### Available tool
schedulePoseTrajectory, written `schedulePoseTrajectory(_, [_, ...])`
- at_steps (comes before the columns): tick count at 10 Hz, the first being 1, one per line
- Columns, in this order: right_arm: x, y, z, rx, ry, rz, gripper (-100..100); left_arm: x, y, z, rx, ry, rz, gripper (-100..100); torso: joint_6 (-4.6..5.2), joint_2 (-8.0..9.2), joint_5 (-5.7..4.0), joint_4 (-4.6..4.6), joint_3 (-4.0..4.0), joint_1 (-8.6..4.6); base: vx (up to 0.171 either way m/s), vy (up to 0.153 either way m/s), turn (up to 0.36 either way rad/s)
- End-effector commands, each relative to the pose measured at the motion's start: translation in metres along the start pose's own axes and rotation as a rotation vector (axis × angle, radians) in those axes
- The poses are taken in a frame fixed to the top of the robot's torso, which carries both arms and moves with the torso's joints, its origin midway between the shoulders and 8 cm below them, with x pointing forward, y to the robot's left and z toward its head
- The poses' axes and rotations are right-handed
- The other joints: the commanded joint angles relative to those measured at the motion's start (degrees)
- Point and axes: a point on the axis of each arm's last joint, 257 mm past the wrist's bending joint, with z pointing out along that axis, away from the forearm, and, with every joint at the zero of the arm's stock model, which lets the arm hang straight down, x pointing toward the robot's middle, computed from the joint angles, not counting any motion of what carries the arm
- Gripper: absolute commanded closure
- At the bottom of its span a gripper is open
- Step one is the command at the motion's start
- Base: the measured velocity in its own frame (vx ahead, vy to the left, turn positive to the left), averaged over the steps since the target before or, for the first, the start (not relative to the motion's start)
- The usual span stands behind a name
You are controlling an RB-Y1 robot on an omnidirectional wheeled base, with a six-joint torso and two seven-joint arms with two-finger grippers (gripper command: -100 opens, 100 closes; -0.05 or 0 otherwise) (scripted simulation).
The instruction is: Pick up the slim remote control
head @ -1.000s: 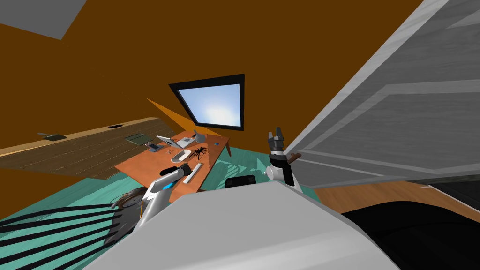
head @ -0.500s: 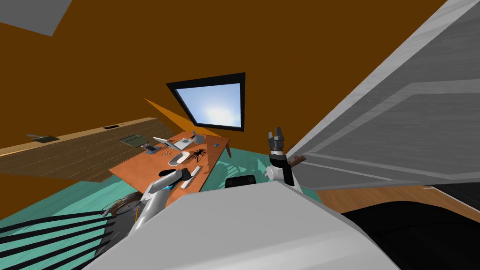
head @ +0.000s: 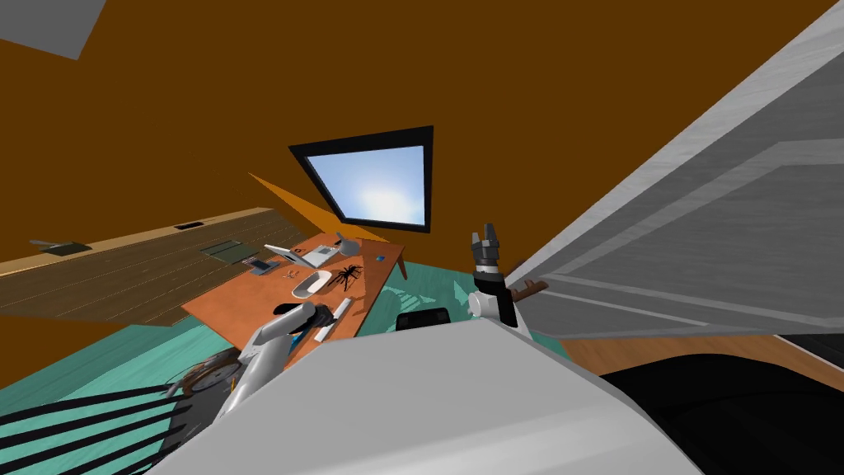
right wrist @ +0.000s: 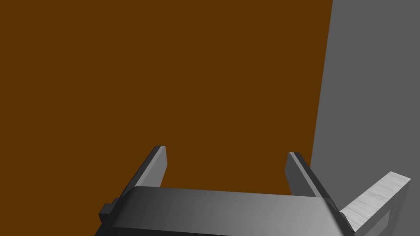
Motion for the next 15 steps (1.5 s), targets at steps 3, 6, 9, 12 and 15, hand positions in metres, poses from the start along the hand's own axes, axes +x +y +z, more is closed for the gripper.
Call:
schedulePoseTrajectory(3, [0.0,0.0,0.0,0.0,0.0,0.0,0,-0.022,0.033,0.006,-0.128,-0.037,-0.088,-100,0.01,-0.19,0.01,-0.04,-0.11,0.06,0.112,0.033,-0.013])
schedulePoseTrajectory(6, [0.0,0.0,0.0,0.0,0.0,0.0,0,-0.041,0.063,0.007,-0.24,-0.07,-0.168,-100,0.0,0.01,0.0,0.0,0.0,0.03,0.076,0.031,-0.009])
schedulePoseTrajectory(9, [0.0,0.0,0.0,0.0,0.0,0.0,0,-0.047,0.07,0.006,-0.271,-0.079,-0.19,-100,0.01,0.02,0.0,0.0,0.0,-0.02,0.061,0.02,-0.007])
schedulePoseTrajectory(12, [0.0,0.0,0.0,0.0,0.0,0.0,0,-0.044,0.082,0.015,-0.274,-0.078,-0.189,-100,0.0,0.23,0.0,0.05,0.13,-0.03,0.014,0.02,0.014])
schedulePoseTrajectory(15, [0.0,0.0,0.0,0.0,0.0,0.0,0,-0.041,0.089,0.02,-0.276,-0.077,-0.187,-100,0.0,0.24,0.01,0.05,0.13,0.02,0.014,0.027,0.01])
